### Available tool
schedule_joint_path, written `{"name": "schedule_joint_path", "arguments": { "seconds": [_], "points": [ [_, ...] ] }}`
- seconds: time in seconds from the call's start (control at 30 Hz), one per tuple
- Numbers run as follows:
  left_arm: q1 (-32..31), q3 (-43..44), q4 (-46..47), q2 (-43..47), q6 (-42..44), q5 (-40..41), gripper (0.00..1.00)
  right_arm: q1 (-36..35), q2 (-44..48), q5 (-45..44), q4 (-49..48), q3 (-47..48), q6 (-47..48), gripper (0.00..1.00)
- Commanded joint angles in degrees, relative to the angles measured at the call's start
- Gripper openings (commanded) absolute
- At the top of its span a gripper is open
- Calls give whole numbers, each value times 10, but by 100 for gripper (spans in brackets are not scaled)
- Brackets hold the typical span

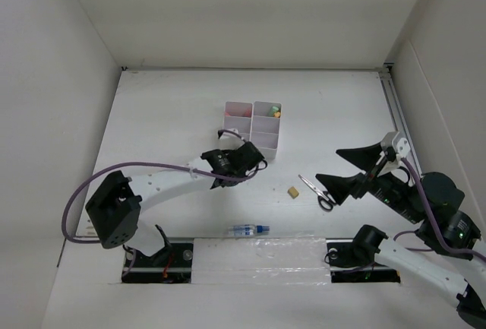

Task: Sort the stationery into containers
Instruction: Pick up the stationery from the center of the board, then place the stationery in the storage box.

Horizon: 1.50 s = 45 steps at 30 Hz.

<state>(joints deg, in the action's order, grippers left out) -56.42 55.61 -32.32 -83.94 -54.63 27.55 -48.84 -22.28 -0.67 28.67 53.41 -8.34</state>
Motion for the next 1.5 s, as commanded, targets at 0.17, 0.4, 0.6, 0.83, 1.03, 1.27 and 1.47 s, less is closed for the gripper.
{"name": "schedule_joint_path", "arguments": {
  "seconds": [0.17,0.4,0.6,0.83,1.03,1.27,1.47],
  "points": [
    [28,151,8,4,51,149,0,-4,-11,-23,-33,4,7,100],
    [71,170,222,-3,156,210,0,-4,-18,-30,-33,-1,7,100],
    [98,157,401,-58,257,225,0,-4,-18,-36,-27,-1,7,100],
    [103,164,439,-106,266,237,0,-4,-13,-46,-17,4,7,100],
    [103,114,483,-112,264,239,0,-4,-13,-46,-17,-1,7,100],
    [103,75,542,-118,260,245,0,-4,-18,-41,-17,-1,7,100],
    [103,42,573,-118,249,233,0,-4,-18,-41,-17,-1,7,100]
  ]
}}
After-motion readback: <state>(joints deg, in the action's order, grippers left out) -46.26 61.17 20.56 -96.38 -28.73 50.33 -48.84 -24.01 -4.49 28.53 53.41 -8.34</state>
